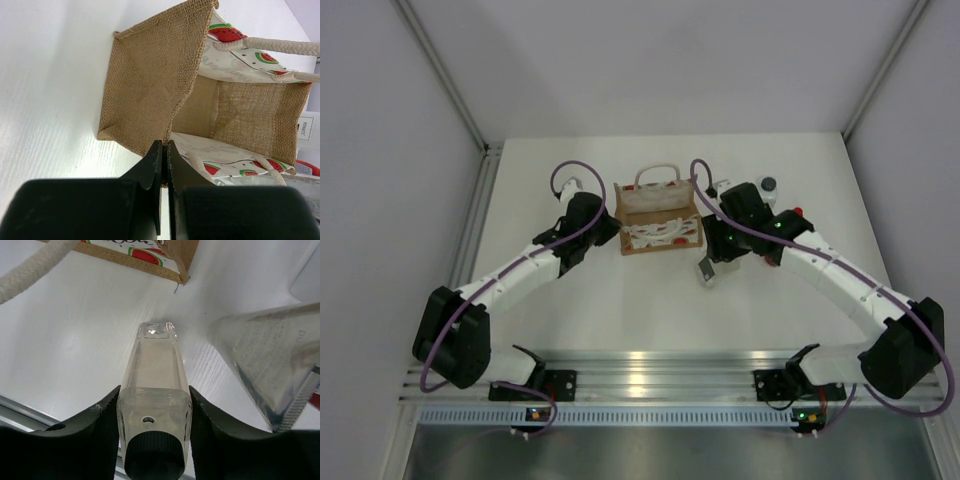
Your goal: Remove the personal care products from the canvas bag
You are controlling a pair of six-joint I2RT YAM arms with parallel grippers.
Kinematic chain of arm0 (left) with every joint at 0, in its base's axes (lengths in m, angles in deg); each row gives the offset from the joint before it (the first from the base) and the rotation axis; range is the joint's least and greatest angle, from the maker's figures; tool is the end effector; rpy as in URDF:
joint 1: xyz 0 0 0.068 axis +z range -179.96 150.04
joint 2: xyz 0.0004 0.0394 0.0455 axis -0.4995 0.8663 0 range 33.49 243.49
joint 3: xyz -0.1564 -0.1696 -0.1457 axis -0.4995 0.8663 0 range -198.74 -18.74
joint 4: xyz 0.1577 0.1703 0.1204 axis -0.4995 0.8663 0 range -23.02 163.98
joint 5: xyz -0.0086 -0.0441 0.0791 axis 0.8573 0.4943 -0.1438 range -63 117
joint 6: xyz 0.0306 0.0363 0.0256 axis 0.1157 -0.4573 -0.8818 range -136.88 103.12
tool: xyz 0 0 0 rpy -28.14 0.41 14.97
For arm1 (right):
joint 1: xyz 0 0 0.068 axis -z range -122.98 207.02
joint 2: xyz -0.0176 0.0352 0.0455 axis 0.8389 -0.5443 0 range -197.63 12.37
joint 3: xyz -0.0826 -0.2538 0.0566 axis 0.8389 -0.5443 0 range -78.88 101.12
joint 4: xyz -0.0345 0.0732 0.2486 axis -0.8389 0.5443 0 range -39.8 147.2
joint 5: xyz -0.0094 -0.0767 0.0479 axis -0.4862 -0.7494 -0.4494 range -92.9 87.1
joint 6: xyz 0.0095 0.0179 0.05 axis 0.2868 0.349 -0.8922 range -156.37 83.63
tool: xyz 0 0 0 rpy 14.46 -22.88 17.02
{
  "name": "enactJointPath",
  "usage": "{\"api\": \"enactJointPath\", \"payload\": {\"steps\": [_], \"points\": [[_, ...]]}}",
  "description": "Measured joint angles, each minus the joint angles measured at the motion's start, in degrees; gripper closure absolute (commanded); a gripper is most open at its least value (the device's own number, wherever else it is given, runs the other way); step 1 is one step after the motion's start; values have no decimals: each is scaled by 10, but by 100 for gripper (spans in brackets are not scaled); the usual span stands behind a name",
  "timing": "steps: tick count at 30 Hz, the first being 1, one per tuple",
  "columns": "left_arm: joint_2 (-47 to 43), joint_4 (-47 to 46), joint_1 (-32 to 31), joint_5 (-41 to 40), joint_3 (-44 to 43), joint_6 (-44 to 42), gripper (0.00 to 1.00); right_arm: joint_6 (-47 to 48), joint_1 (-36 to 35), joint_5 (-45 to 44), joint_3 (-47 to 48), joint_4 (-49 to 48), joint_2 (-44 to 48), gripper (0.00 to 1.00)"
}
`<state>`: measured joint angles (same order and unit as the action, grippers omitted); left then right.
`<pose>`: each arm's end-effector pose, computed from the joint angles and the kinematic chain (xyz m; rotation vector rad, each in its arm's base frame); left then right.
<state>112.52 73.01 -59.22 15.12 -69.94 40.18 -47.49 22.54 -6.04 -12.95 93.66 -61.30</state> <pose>0.2696 -0.1426 0.2507 -0.6519 2.1217 -0.6402 0.2198 0.1486 0.3079 -0.4793 2.4363 0.2762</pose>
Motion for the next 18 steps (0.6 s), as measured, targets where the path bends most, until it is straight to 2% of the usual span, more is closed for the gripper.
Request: {"api": "enactJointPath", "payload": {"steps": [8,9,10,11,13,14,18], "points": [[-2,0,0,0,0,-1,100,-3,-4,-14,-22,-68,-53,100],[-2,0,0,0,0,-1,100,-4,-4,-17,-22,-76,-56,98],[-2,0,0,0,0,-2,100,-5,-4,-18,-22,-82,-58,93],[-2,0,0,0,0,-2,100,-5,-4,-20,-22,-87,-59,78],[-2,0,0,0,0,-2,100,-6,-5,-23,-22,-92,-61,66],[-2,0,0,0,0,-2,100,-7,-5,-23,-22,-92,-61,54],[-3,1,0,0,0,-2,100,-7,-7,-26,-22,-92,-61,41]]}}
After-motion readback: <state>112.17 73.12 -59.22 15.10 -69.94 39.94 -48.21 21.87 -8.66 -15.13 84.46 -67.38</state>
